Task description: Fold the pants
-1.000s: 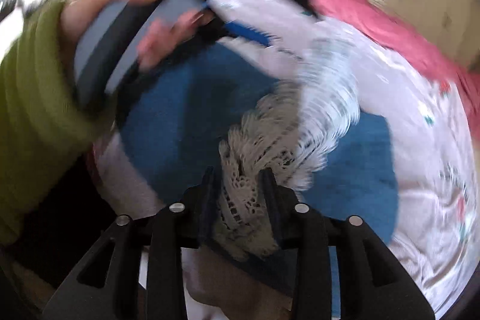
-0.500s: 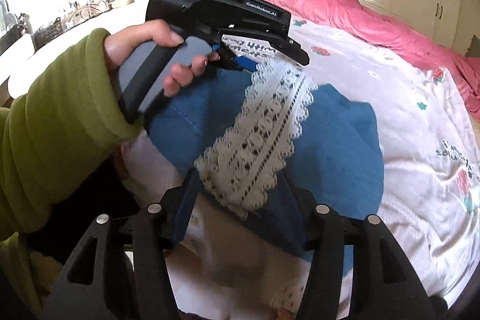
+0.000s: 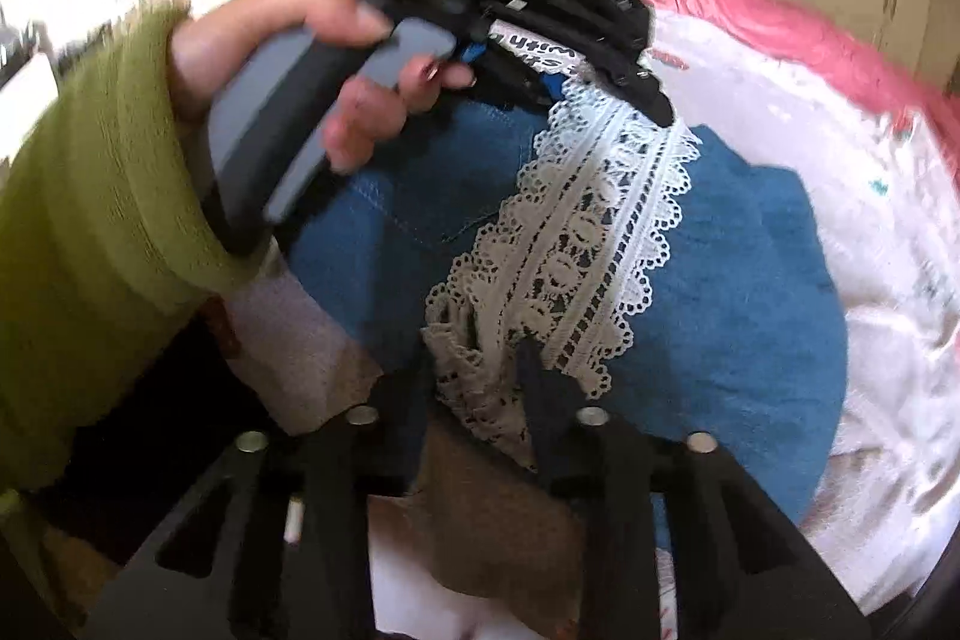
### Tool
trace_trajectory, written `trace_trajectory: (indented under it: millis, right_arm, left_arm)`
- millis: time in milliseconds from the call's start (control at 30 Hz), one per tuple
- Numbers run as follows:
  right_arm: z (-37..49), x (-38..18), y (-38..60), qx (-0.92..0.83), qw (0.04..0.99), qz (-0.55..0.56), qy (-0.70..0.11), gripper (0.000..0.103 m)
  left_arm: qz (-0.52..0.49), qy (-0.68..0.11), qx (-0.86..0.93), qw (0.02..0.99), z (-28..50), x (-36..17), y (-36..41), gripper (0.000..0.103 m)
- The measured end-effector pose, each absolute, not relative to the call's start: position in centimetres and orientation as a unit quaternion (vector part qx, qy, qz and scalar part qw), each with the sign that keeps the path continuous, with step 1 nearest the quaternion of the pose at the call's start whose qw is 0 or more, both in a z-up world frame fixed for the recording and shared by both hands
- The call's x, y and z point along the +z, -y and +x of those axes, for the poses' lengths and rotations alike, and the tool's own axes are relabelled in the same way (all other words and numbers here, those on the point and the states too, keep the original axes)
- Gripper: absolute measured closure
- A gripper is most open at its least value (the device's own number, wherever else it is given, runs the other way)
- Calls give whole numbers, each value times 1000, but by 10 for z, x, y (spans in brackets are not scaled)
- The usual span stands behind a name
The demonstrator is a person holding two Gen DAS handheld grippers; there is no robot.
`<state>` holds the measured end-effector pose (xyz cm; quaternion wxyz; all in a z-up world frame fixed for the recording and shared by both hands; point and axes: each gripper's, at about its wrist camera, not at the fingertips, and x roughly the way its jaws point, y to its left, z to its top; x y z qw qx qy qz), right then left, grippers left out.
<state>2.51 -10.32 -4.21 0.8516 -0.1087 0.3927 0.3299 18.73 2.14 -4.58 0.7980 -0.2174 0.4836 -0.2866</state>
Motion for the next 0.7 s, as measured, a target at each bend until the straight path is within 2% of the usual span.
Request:
trace_trajectory:
  millis: [100,233,367,433,567,633,700]
  right_arm:
    - [28,-33,115,341,850,-67,-395,86]
    - [20,-13,106,376,852,-80,-355,86]
    - [18,-23,81,387,837,-122,-367,86]
    - [22,-42,70,384,827,-136,-388,81]
    - [18,-39,72,389,829,-130,-379,77]
    - [17,-40,78,397,825,-118,-384,69]
    - [14,-37,85,404,822,-109,-386,65]
  left_arm:
    - [-231,-470,-295,799,184,-40,-21,91]
    - [-218,-417,-329,819,175,-12,-23,92]
    - [-199,-456,-281,821,183,-27,-32,92]
    - [-199,-482,-251,816,190,-43,-38,91]
    - [-207,-491,-246,810,196,-53,-41,89]
    - [-192,-488,-243,816,195,-52,-38,88]
    - [-189,-487,-242,817,194,-53,-38,87]
